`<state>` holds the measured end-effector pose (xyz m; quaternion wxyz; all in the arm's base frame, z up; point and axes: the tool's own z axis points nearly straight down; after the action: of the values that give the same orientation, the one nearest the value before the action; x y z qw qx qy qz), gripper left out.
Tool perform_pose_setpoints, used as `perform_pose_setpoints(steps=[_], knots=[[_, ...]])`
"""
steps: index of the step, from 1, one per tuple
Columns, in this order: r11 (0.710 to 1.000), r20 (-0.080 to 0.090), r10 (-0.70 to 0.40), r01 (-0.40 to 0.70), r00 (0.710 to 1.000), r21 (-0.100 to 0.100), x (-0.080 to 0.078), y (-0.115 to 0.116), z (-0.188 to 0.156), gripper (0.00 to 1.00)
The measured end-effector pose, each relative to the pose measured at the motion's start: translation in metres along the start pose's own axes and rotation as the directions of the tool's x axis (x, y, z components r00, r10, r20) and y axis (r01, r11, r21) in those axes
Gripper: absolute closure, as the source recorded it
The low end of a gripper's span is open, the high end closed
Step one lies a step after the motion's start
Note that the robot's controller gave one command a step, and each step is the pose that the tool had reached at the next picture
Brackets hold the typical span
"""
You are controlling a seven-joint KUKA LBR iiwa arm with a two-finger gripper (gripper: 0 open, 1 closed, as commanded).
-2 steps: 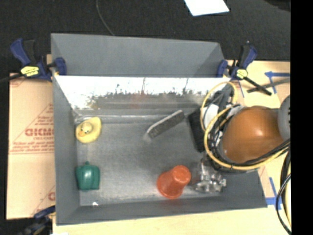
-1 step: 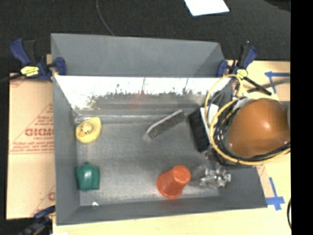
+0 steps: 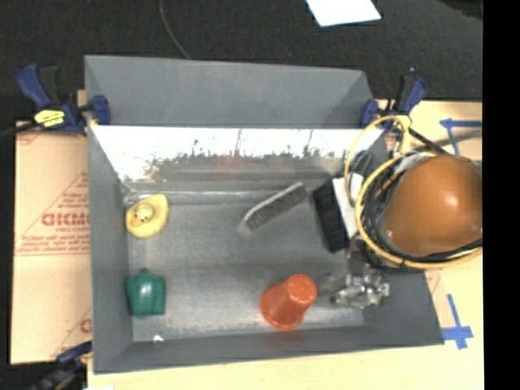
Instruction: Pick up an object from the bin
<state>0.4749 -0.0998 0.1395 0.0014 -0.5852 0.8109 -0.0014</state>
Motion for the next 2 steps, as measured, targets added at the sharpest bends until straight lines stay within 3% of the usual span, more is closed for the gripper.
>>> perform_pose_setpoints(steps=[2], knots=[[1.000, 0.001, 0.004, -0.004, 1.000, 0.002, 0.000, -0.001, -0.022, 1.00]])
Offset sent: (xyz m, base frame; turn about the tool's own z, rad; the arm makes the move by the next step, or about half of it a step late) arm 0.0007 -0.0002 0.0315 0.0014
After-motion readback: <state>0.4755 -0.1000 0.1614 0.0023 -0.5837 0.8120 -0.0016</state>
